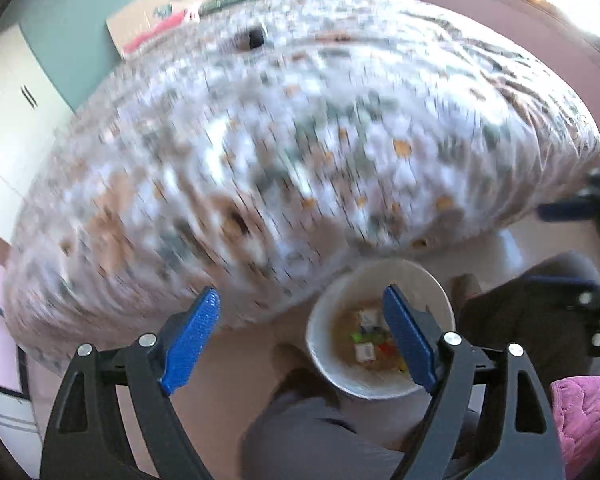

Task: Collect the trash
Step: 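Move both tools back toward the milk carton and black foam tube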

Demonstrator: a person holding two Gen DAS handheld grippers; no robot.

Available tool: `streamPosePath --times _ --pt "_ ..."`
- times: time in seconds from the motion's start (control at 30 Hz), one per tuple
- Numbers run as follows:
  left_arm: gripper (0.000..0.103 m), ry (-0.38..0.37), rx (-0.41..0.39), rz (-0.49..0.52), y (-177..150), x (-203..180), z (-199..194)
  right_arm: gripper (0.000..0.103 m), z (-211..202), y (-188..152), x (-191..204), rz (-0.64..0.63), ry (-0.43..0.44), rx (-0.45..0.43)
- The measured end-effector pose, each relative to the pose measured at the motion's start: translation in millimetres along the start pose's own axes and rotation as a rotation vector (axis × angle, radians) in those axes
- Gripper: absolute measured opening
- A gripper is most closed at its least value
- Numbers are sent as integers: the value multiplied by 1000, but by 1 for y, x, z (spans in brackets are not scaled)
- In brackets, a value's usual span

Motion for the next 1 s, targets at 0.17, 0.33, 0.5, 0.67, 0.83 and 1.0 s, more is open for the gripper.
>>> streamPosePath --times 0.17,0.33,0.5,0.67,0.83,1.0 --pt "89 72 -54 51 32 26 -36 70 -45 30 6 3 -9 -98" --pt "91 101 -89 79 60 48 -55 71 -75 63 11 4 -23 -148" --pt "91 101 -115 109 95 73 -57 72 -89 100 7 19 -43 -181" --pt "91 108 -147 155 145 113 -31 72 -75 160 -14 42 -58 -219" --pt "91 124 -157 216 214 160 43 72 -18 230 -51 62 -38 -248" --pt "91 100 -157 257 276 207 112 72 42 298 -85 73 -50 -237"
Point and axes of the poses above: each gripper's, at about its wrist camera, not at the fingertips, and z roughly the way its jaws point, x to its left, y to its top, the point moved 3 cm from there along z, roughly the way its jaws point, and after that the axes turned 11 degrees about z, right-handed, at the moved point
